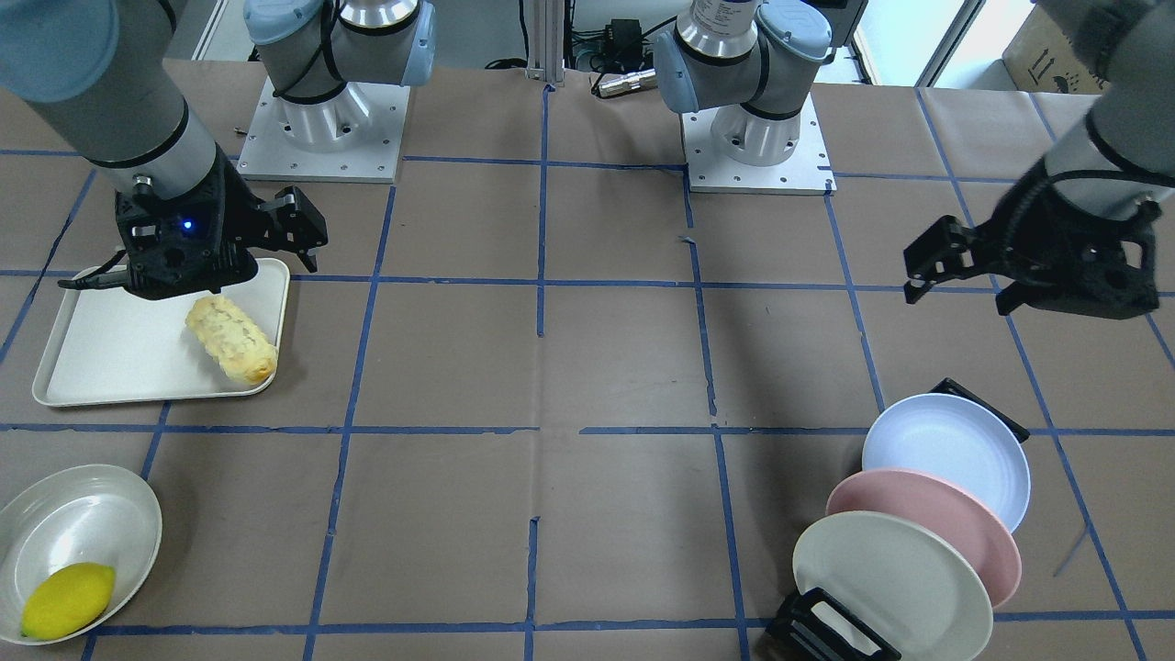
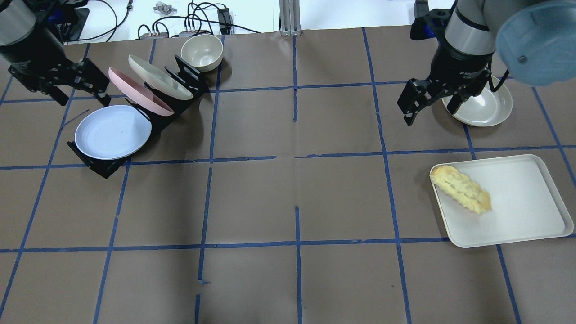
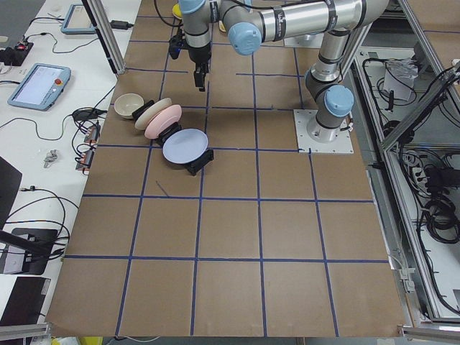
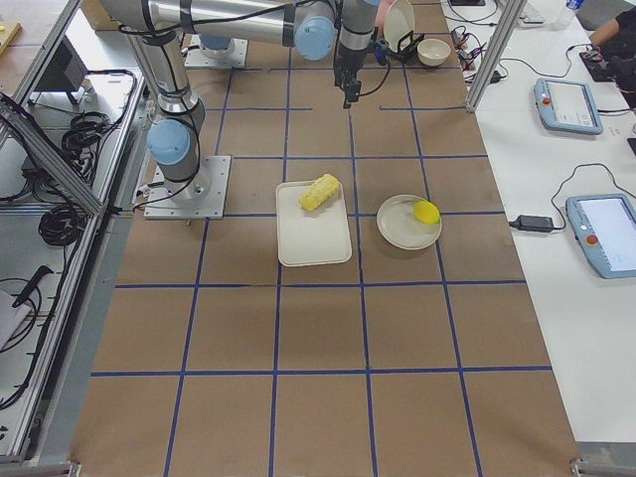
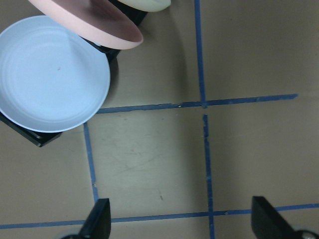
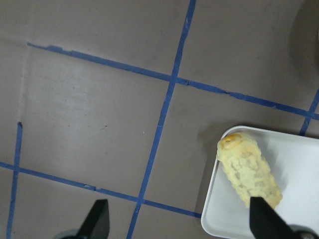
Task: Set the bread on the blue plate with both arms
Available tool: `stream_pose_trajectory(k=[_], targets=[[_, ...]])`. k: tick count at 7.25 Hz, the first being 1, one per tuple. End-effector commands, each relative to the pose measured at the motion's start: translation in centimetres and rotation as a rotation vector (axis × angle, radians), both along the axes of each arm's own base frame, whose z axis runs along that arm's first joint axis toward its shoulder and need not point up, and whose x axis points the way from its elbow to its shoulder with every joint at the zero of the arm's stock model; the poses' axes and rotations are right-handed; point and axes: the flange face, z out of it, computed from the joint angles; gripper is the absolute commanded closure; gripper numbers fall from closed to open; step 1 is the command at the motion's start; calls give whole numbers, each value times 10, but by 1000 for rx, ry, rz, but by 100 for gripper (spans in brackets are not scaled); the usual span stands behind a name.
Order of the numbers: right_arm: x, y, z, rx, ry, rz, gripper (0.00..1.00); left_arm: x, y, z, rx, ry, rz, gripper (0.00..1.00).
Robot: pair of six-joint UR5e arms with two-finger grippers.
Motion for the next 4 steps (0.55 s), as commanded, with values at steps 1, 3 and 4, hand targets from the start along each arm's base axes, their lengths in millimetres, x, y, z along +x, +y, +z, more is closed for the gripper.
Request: stream_pose_trajectory(k=[1,3,4], targets=[[-33,6,-56,-19,-20,136,0,108,-35,-52,13,100,-46,0],[-56,1,-96,-132,5,253,0,188,-83,-106,27,131,-84,0],[-78,11,-120,-124,-13,324,0,202,-106,-139,47,156,-92,0]])
